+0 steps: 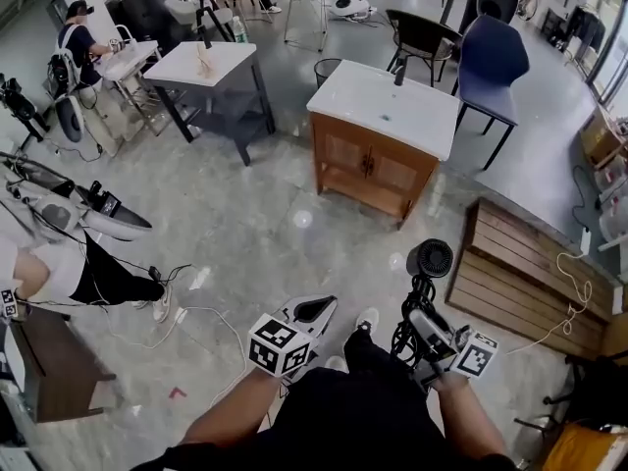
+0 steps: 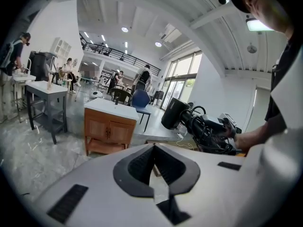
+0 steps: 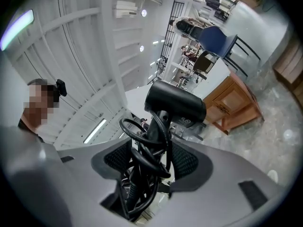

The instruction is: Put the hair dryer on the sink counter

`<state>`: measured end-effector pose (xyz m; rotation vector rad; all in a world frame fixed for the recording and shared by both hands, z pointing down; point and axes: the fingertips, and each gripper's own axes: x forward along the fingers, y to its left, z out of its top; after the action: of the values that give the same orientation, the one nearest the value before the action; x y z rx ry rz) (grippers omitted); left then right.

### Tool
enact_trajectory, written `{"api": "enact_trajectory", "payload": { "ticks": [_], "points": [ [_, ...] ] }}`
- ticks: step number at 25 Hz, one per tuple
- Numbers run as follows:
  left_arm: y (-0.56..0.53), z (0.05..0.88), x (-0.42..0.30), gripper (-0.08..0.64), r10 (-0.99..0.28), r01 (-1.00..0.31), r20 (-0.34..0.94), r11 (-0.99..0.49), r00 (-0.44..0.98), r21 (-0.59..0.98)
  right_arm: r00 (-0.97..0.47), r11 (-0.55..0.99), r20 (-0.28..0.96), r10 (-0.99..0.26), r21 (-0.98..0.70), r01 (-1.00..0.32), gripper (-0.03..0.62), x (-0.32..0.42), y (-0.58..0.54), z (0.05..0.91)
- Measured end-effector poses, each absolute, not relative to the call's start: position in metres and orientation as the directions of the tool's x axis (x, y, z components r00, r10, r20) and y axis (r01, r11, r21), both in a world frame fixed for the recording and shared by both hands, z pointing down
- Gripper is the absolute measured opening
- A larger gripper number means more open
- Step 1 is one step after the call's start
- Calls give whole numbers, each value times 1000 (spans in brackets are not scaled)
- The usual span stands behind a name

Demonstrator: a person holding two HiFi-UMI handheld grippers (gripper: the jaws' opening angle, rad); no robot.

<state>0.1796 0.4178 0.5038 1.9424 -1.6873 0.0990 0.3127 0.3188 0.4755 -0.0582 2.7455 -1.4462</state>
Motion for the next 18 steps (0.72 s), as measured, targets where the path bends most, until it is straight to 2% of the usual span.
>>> {"api": "enact_trajectory", "payload": {
  "ticks": [9, 18],
  "points": [
    [385, 509, 109, 0, -890, -931, 437, 44, 127, 362, -999, 555, -21, 44, -831, 42, 244, 223, 274, 479],
    [274, 483, 17, 0, -894, -953, 439, 56, 85, 299, -995, 539, -66, 70, -837, 93, 244, 130, 170, 471]
  ]
}}
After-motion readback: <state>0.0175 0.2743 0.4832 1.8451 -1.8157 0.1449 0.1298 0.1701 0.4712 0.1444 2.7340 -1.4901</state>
